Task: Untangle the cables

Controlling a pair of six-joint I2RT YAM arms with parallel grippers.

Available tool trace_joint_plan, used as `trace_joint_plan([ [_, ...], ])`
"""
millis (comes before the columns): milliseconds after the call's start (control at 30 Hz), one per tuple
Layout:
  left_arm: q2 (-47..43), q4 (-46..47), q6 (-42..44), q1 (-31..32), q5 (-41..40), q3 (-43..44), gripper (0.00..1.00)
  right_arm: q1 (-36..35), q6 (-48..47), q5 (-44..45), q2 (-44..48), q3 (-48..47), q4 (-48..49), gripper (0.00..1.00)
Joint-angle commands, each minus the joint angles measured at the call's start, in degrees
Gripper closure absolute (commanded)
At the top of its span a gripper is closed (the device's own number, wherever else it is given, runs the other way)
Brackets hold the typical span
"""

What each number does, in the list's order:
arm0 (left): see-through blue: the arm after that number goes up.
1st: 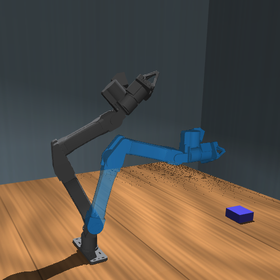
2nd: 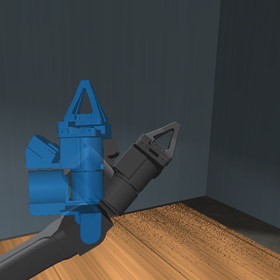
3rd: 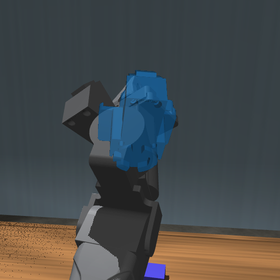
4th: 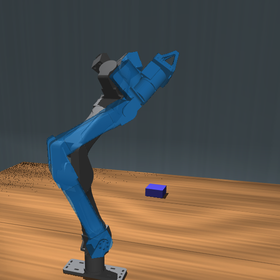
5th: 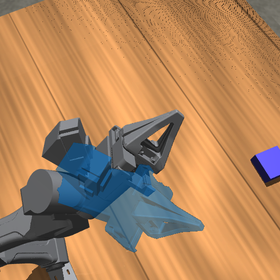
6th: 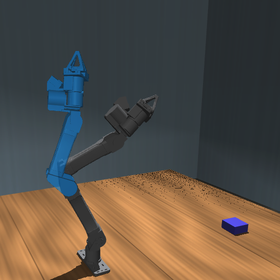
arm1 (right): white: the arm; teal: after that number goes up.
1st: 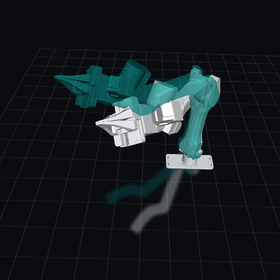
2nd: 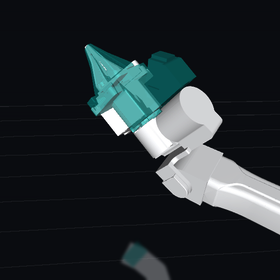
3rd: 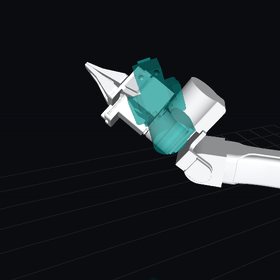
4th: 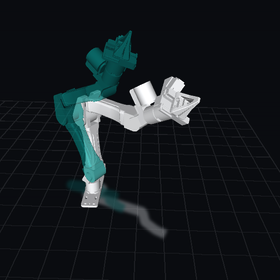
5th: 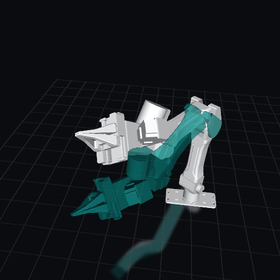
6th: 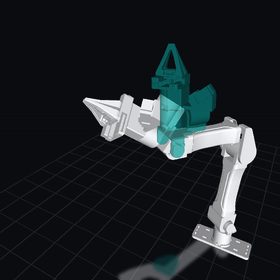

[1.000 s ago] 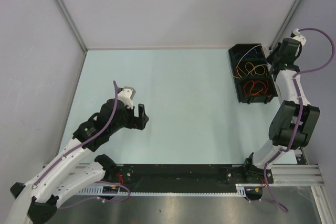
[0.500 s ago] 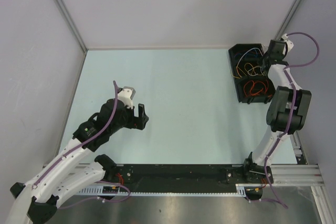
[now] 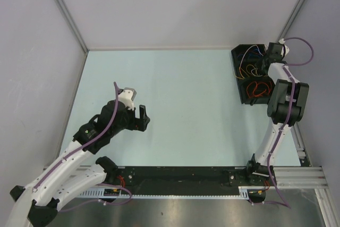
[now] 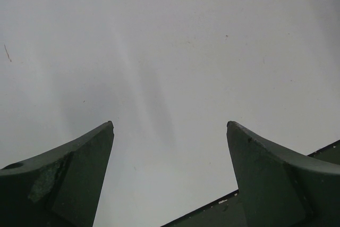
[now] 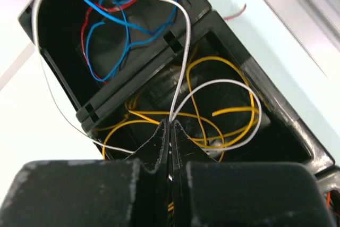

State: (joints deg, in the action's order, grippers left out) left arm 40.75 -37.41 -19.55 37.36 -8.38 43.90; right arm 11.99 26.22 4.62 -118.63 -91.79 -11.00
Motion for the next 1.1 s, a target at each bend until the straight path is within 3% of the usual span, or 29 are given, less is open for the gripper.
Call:
trace_joint_plan([
  [0, -0.5, 1.2, -0.5, -0.2, -0.5, 0.1, 0.08, 0.3, 2.0, 0.3, 1.6, -1.0, -2.1, 1.00],
  [200, -1.3, 1.2, -0.6, -0.2, -0.6, 0.0, 0.08, 1.5, 3.2, 3.7, 8.0, 8.9, -2.3, 1.00],
  [433, -1.8, 1.3, -0.5, -0.3, -0.4, 0.0, 0.08, 3.1, 1.9, 1.1, 7.4, 8.4, -3.8, 1.00],
  [533, -2.0, 1.3, -0.5, -0.3, -0.5, 0.0, 0.08, 3.6, 2.0, -0.9, 6.8, 6.7, -4.4, 0.88],
  [633, -1.8, 1.4, -0.5, -0.3, -0.5, 0.0, 0.08, 3.0, 2.1, -1.2, 8.5, 5.0, -6.0, 0.67],
  [733, -1.8, 1.3, -0.5, -0.3, -0.5, 0.1, 0.08, 2.4, 2.2, -0.9, 11.6, 3.1, -8.3, 0.54],
  [967, -2.1, 1.4, -0.5, -0.3, -0.5, 0.1, 0.08, 0.8, 0.9, -3.6, 21.3, -1.3, -12.6, 0.34],
  [1067, -2.4, 1.5, -0.5, -0.3, -0.2, 0.1, 0.08, -0.3, 0.3, -3.9, 25.9, -1.9, -14.7, 0.30],
])
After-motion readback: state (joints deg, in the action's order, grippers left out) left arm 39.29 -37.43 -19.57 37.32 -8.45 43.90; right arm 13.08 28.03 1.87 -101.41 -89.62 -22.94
